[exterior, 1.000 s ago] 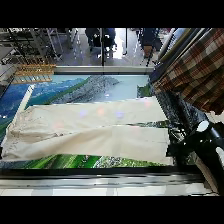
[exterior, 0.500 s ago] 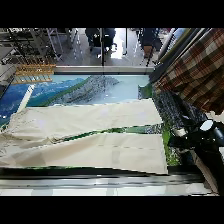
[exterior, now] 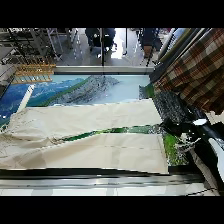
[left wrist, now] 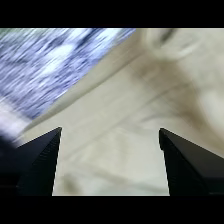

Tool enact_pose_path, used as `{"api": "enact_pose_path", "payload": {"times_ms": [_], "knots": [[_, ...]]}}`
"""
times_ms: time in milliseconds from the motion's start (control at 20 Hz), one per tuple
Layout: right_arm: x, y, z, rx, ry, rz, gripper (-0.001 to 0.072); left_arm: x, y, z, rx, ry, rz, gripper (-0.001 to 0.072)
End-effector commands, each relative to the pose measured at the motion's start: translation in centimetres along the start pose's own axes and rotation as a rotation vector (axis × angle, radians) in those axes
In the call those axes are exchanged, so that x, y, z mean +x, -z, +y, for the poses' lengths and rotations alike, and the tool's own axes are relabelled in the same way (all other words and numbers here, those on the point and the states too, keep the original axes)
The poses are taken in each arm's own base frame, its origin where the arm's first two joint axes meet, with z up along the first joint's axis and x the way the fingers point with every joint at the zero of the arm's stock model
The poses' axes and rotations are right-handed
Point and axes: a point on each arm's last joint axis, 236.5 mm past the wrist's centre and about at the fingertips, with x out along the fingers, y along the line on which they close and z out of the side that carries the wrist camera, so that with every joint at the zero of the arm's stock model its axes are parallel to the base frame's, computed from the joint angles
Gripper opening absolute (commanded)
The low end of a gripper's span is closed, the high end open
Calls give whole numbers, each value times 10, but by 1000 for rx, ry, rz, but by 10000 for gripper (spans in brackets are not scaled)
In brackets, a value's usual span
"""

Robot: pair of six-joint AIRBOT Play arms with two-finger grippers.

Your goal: Fold the clothes and pants, and hang the long-sleeved shirts on hangers.

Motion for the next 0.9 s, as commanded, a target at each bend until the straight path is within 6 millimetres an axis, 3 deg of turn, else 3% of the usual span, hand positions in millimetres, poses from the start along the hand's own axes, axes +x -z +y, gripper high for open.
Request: {"api": "enact_pose_path", "payload": {"times_ms": [0,150,250,300,350,400,500,650,750,800,850], "knots": [[31,-27,-13,74,-7,-33,423,-45,-67,-84,-100,389,-247,702],[43,-50,-16,66,3,-72,423,-45,-51,-96,-80,447,-180,692],[55,-62,-9,47,8,-106,417,-47,-31,-108,-16,494,-105,558],[61,-65,-3,31,7,-116,340,-49,-23,-112,1,514,-72,536],[65,-65,6,5,4,-115,105,-50,-16,-114,5,528,-47,535],[66,-65,13,-20,3,-111,19,-52,-12,-111,-18,533,-25,530],[55,-57,8,-42,53,-67,16,-50,0,-84,-173,481,41,404],[16,-32,-35,-132,300,57,16,-43,45,3,-347,211,183,395],[-8,-24,-40,-180,362,98,25,-40,82,49,-389,63,267,397],[-16,-19,-34,-181,358,112,209,-34,97,60,-410,37,291,399],[-27,-7,-30,-203,356,161,630,-26,107,63,-445,45,294,400]]}}
